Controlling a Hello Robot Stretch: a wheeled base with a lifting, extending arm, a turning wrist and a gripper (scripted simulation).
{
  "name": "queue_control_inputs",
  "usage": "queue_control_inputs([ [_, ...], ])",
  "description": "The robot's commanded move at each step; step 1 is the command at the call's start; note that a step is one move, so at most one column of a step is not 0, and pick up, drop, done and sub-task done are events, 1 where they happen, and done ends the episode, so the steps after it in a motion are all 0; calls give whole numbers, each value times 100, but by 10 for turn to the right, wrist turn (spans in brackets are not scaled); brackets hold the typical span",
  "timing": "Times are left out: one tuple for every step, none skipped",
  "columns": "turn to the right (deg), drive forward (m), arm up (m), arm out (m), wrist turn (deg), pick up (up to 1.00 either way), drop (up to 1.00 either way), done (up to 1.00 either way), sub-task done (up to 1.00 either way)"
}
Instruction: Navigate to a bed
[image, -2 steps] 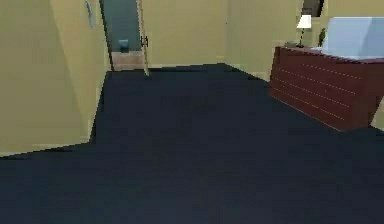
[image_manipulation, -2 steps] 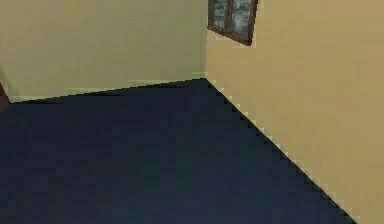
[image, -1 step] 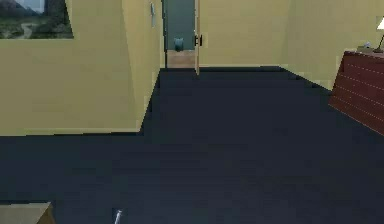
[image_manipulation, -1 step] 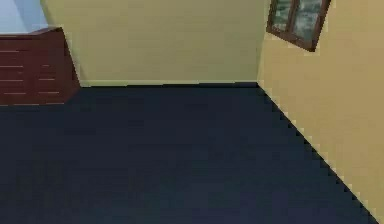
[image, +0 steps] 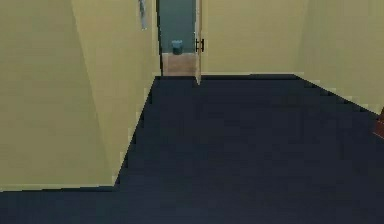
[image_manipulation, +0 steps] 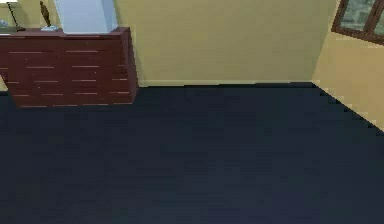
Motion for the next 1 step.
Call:
queue_control_inputs([
  [-60,0,0,0,0,0,0,0,0],
])
